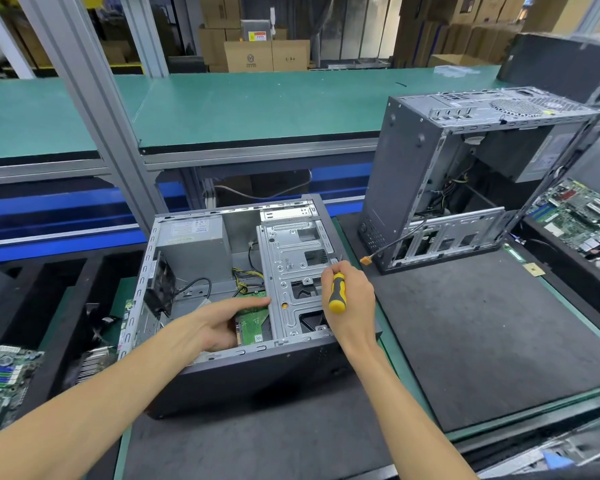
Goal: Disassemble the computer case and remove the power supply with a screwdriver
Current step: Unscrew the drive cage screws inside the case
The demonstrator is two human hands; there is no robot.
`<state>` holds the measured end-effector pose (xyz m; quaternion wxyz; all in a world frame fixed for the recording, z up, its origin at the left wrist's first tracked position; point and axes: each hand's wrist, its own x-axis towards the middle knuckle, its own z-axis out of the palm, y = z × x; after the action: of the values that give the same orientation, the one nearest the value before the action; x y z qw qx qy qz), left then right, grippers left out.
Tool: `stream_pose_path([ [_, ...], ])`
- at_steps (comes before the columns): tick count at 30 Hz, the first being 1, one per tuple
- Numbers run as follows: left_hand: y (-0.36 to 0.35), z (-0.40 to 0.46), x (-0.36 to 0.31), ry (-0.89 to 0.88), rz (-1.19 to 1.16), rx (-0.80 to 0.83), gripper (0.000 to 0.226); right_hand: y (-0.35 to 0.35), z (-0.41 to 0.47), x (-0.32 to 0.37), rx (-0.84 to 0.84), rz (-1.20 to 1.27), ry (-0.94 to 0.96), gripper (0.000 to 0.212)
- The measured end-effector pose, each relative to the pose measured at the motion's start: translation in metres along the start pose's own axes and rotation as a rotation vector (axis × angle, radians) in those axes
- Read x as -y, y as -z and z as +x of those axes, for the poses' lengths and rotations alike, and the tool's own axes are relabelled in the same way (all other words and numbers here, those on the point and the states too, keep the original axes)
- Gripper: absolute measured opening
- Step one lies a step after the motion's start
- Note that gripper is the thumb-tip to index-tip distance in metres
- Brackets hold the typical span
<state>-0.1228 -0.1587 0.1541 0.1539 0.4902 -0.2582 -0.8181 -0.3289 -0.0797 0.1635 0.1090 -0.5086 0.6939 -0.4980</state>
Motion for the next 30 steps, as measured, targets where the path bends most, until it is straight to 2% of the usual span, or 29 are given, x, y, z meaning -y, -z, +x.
stream_pose_path([
  [9,0.000,-0.001,-0.004,0.002,-0.024,0.055,0.027,-0.003,0.001,-0.002,0.007,-0.017,0.008,0.018],
  [13,0.003,0.001,-0.003,0.024,-0.016,0.049,0.035,-0.002,0.001,-0.006,0.021,-0.012,0.013,0.016],
  [20,0.008,0.002,-0.007,0.059,0.006,0.077,0.032,-0.002,0.003,-0.009,0.037,-0.010,-0.012,0.019],
  [25,0.010,0.004,-0.008,0.066,-0.002,0.053,0.042,0.005,0.002,-0.005,0.075,0.002,0.010,0.028],
  [30,0.012,0.006,-0.013,0.087,0.048,0.081,0.042,0.004,0.002,-0.005,0.074,-0.019,0.018,0.028],
])
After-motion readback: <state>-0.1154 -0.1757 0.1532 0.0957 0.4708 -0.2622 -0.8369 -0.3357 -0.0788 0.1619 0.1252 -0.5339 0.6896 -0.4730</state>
